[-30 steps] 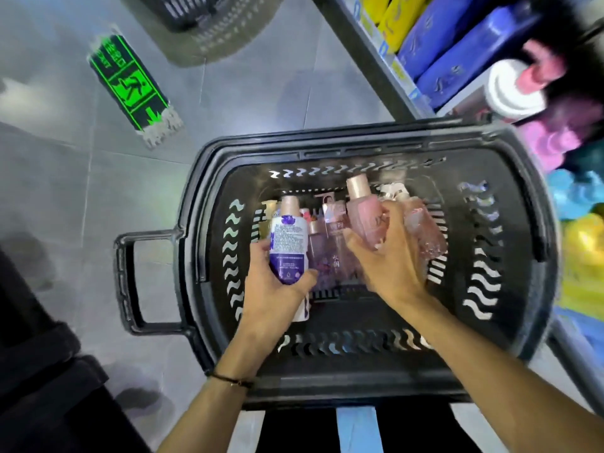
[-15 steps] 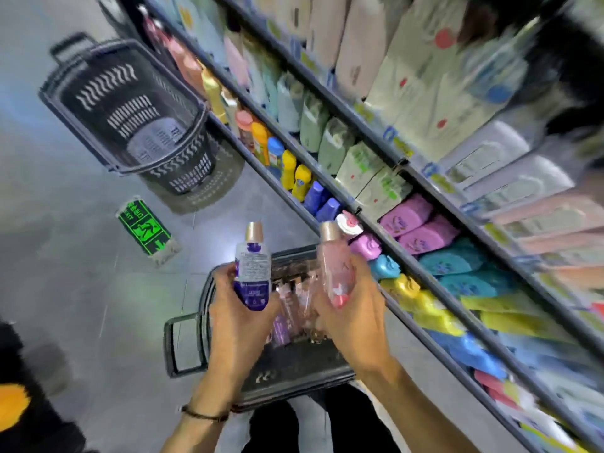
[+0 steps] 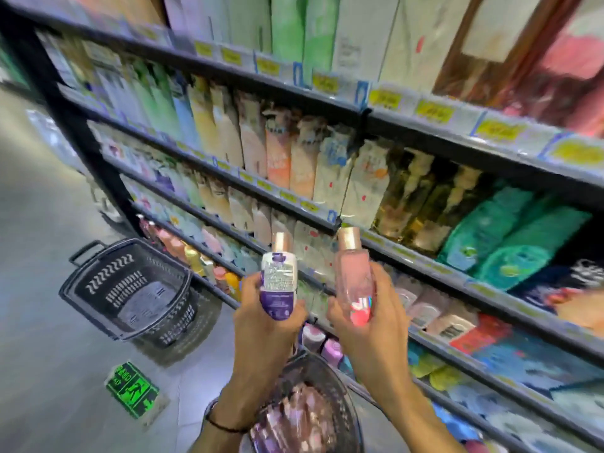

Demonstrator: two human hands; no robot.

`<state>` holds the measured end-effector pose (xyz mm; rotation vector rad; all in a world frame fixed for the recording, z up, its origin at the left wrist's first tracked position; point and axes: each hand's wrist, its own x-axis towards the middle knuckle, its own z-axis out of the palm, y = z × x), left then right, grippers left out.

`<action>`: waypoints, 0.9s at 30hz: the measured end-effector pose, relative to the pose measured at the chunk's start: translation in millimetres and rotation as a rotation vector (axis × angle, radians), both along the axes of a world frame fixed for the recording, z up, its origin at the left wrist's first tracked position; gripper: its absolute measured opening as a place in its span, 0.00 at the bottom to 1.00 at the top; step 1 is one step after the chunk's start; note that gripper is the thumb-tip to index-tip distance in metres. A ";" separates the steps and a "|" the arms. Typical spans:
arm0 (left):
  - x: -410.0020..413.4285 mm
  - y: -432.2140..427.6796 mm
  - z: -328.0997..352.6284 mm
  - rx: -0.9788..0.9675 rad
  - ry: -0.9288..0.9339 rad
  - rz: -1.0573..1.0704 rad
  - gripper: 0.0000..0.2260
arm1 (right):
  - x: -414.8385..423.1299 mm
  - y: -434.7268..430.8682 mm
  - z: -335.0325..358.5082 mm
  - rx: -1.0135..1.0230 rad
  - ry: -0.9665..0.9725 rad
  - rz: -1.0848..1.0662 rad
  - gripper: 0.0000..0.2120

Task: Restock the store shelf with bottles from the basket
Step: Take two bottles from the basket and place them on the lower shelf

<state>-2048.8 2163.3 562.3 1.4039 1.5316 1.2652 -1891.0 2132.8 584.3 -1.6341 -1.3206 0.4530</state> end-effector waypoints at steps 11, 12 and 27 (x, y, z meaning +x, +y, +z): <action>127.0 -23.1 149.5 0.179 -0.048 -0.283 0.23 | 131.2 -75.0 137.0 0.348 -0.132 -0.364 0.32; 143.8 -29.9 160.1 0.207 -0.047 -0.295 0.23 | 145.7 -86.0 146.9 0.371 -0.146 -0.399 0.32; 479.2 -257.2 253.3 0.441 -0.139 -0.585 0.25 | 436.4 -374.2 222.9 0.605 -0.208 -0.817 0.36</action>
